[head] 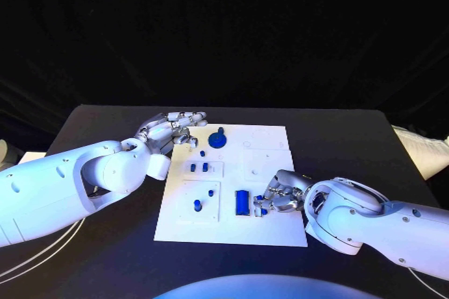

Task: Assemble the parts on the task board

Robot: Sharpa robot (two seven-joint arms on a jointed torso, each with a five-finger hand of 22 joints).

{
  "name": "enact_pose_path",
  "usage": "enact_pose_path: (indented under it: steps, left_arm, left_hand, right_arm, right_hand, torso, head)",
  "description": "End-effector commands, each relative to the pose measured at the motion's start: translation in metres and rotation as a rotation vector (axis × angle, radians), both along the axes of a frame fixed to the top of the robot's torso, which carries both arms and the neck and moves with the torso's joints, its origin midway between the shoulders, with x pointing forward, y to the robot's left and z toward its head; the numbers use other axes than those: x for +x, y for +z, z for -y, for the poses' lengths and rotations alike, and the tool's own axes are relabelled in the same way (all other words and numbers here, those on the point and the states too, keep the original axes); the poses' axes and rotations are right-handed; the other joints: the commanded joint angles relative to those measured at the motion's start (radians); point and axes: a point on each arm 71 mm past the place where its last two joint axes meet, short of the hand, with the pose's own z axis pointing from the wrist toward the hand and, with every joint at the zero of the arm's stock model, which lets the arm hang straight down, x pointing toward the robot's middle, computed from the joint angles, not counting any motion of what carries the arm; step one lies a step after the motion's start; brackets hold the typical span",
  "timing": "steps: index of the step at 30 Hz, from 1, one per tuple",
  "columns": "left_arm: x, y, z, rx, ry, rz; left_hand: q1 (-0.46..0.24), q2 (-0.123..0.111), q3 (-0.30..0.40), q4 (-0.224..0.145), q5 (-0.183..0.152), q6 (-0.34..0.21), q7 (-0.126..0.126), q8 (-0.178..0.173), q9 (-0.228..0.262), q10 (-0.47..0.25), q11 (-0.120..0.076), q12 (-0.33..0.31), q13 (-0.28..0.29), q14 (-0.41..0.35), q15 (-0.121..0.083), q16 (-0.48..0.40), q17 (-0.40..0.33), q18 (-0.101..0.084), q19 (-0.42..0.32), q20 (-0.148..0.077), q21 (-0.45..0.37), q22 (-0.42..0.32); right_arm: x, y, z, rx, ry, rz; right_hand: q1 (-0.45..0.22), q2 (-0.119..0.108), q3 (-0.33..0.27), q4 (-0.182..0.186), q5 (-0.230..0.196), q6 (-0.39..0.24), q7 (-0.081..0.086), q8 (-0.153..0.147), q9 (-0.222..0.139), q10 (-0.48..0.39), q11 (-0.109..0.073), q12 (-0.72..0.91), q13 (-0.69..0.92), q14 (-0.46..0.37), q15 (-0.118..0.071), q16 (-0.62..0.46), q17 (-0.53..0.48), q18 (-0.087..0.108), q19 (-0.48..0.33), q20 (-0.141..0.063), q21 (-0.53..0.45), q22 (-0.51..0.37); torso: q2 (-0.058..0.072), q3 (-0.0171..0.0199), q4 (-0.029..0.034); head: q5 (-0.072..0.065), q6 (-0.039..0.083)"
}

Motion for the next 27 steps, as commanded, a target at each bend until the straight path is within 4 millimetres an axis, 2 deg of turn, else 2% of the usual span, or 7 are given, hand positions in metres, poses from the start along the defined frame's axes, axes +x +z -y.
enact_pose_path:
  steps: [1, 4, 9, 27]
  left_arm:
    - [-0.0010, 0.0015, 0.0030, -0.011, -0.022, 0.007]
    - [-0.0010, 0.0014, 0.0030, -0.011, -0.022, 0.007]
    - [-0.0010, 0.0014, 0.0027, -0.010, -0.023, 0.006]
    - [-0.0006, 0.0011, 0.0033, -0.011, -0.025, 0.005]
  left_hand:
    - [0.007, -0.001, -0.001, -0.006, -0.001, -0.004, 0.001, 0.005, 0.000, -0.004, 0.000, 0.006, -0.001, -0.006, -0.002, 0.005, -0.001, 0.011, -0.005, -0.004, -0.004, -0.001]
    - [0.007, -0.001, -0.001, -0.006, -0.001, -0.004, 0.001, 0.005, 0.000, -0.004, 0.000, 0.006, -0.001, -0.006, -0.002, 0.005, -0.001, 0.011, -0.005, -0.004, -0.004, -0.001]
    - [0.007, -0.001, -0.001, -0.007, -0.002, -0.004, 0.001, 0.005, 0.000, -0.005, 0.000, 0.006, -0.002, -0.007, -0.002, 0.004, -0.003, 0.011, -0.005, -0.004, -0.005, -0.001]
    - [0.007, -0.001, -0.001, -0.007, -0.002, -0.004, 0.001, 0.005, 0.000, -0.005, 0.000, 0.006, -0.002, -0.007, -0.002, 0.004, -0.003, 0.011, -0.005, -0.004, -0.005, -0.001]
  right_arm:
    - [-0.0052, -0.0050, -0.0048, -0.036, 0.056, -0.036]
    - [-0.0057, -0.0046, -0.0059, -0.035, 0.061, -0.036]
    - [-0.0062, -0.0035, -0.0062, -0.037, 0.065, -0.025]
    - [-0.0084, -0.0004, -0.0095, -0.030, 0.076, -0.009]
  right_hand:
    - [-0.021, 0.006, -0.020, 0.004, 0.013, 0.008, -0.001, 0.001, 0.004, 0.009, -0.001, 0.014, 0.010, 0.076, -0.009, 0.007, 0.111, -0.017, 0.007, -0.001, 0.005, 0.004]
    - [-0.044, 0.026, -0.045, 0.007, 0.048, 0.014, -0.004, 0.002, 0.007, 0.017, -0.004, 0.038, 0.028, 0.078, -0.010, 0.014, 0.120, -0.019, 0.010, -0.003, 0.010, 0.011]
    - [-0.056, 0.051, -0.065, 0.008, 0.059, 0.025, -0.009, 0.006, 0.011, 0.028, -0.008, 0.073, 0.052, 0.082, -0.014, 0.027, 0.138, -0.022, 0.017, -0.006, 0.022, 0.029]
    - [-0.055, 0.061, -0.080, 0.003, 0.058, 0.032, -0.014, 0.008, 0.014, 0.036, -0.012, 0.094, 0.068, 0.084, -0.017, 0.037, 0.153, -0.025, 0.021, -0.008, 0.031, 0.041]
  torso:
    - [0.000, 0.0002, 0.0000]
    - [0.000, 0.0004, -0.0001]
    - [0.001, 0.0009, -0.0005]
    - [0.000, 0.0004, -0.0005]
  head:
    - [0.000, 0.000]
    - [0.001, 0.001]
    - [0.003, 0.000]
    - [0.004, -0.003]
